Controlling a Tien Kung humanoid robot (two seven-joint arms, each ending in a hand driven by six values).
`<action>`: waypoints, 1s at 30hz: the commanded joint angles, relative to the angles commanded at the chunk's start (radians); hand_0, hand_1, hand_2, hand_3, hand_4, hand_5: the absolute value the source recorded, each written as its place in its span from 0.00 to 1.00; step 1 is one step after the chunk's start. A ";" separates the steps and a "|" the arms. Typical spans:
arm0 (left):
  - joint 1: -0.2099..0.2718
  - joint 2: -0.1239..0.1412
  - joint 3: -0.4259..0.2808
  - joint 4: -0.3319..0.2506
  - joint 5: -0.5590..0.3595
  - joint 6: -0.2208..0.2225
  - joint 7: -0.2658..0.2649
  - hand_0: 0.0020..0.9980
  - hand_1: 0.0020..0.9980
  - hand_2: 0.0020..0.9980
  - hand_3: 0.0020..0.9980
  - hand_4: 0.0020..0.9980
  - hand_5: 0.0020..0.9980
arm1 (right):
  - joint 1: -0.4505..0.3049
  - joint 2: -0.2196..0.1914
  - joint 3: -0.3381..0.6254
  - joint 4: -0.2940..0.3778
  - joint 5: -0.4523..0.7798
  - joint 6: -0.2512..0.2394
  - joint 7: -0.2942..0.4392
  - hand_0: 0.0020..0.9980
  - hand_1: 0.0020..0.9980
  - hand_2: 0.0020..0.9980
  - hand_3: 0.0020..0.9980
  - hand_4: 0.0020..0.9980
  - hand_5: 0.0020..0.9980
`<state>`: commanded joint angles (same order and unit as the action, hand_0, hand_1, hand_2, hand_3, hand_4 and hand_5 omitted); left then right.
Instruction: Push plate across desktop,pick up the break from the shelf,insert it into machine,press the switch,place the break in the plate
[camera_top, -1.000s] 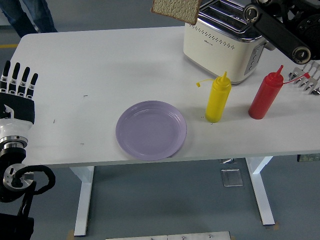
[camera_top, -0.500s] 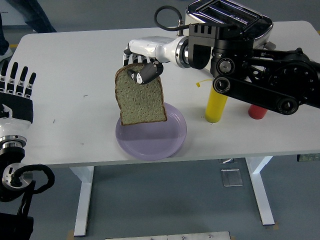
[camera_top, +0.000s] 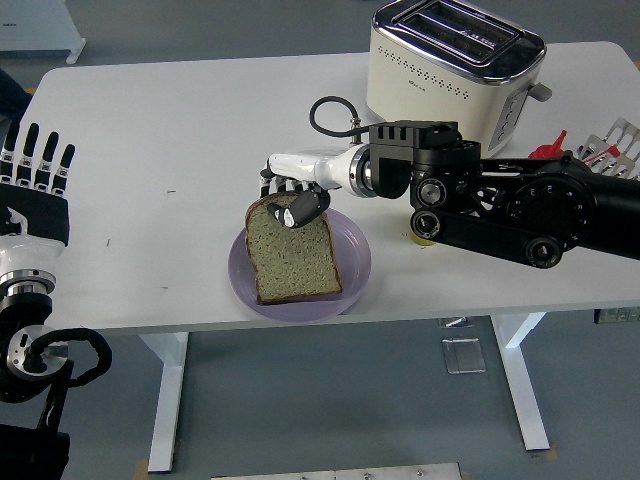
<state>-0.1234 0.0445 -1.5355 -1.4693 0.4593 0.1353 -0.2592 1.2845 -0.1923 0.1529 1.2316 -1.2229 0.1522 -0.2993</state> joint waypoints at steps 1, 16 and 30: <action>0.000 0.000 0.001 0.000 0.000 0.000 0.000 0.83 0.83 0.86 0.81 0.56 1.00 | -0.004 0.002 0.000 -0.012 -0.002 -0.005 0.004 0.27 0.36 0.42 0.47 0.26 0.11; 0.002 -0.001 0.009 0.000 -0.002 0.000 0.000 0.83 0.84 0.86 0.82 0.56 1.00 | -0.041 0.033 -0.017 -0.138 -0.001 -0.031 0.051 0.37 0.46 0.50 0.53 0.37 0.10; 0.003 -0.001 0.011 0.001 -0.002 0.002 -0.003 0.84 0.84 0.87 0.82 0.55 1.00 | -0.047 0.047 -0.016 -0.184 -0.017 -0.028 0.115 0.64 0.69 0.71 0.83 0.67 0.31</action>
<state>-0.1207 0.0438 -1.5241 -1.4687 0.4571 0.1370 -0.2619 1.2377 -0.1449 0.1373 1.0473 -1.2398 0.1242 -0.1846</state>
